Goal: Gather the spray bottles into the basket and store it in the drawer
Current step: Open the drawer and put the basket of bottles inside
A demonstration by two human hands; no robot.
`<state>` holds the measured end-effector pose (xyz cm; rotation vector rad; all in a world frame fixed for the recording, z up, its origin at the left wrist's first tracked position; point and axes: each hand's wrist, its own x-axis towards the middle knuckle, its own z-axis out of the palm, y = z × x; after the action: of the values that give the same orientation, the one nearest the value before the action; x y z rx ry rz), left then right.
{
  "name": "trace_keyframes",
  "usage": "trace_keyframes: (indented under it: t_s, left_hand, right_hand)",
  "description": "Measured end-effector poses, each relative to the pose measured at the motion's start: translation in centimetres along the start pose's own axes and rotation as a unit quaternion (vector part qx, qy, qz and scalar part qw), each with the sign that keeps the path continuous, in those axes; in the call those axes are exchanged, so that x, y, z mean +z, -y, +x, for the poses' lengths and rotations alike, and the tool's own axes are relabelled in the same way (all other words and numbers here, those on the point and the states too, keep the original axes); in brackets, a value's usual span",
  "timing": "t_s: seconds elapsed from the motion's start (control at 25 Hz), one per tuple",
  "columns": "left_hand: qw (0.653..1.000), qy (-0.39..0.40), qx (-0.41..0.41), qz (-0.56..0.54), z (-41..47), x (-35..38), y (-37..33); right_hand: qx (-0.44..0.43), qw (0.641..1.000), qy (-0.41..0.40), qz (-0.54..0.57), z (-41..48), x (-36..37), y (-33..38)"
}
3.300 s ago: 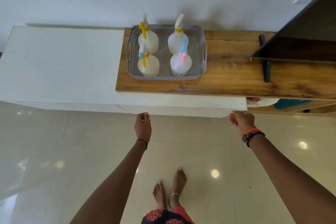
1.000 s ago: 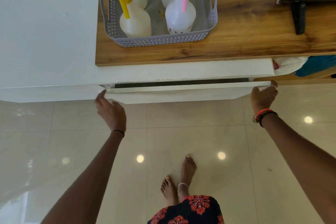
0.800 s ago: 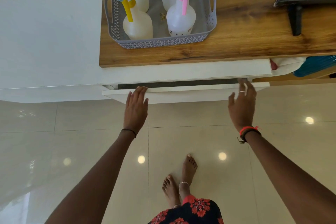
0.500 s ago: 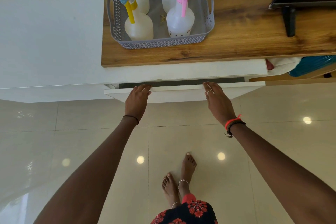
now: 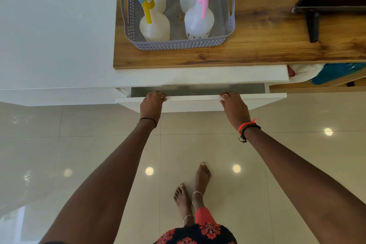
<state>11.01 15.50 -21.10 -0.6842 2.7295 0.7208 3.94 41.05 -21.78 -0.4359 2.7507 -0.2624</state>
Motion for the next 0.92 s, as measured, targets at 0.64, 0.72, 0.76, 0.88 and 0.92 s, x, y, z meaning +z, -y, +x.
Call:
trace_keyframes:
  t_s: [0.64, 0.72, 0.76, 0.88, 0.92]
  left_hand:
    - [0.999, 0.045, -0.020, 0.008, -7.2, 1.6, 1.5]
    - [0.998, 0.052, -0.018, 0.013, -8.2, 1.8, 1.8]
    - [0.998, 0.054, -0.018, 0.016, -8.7, 1.9, 1.9]
    - [0.998, 0.062, -0.019, 0.023, -10.1, 2.3, 2.2]
    - [0.997, 0.064, -0.019, 0.025, -10.5, 2.4, 2.4]
  right_hand:
    - [0.024, 0.995, 0.078, -0.058, -5.7, -0.1, 1.3]
    - [0.020, 0.993, 0.090, -0.069, -6.4, 0.0, 1.3]
    - [0.019, 0.993, 0.093, -0.071, -6.8, 0.1, 1.3]
    - [0.017, 0.991, 0.101, -0.081, -8.1, 0.4, 1.4]
    - [0.015, 0.991, 0.103, -0.083, -8.5, 0.4, 1.3]
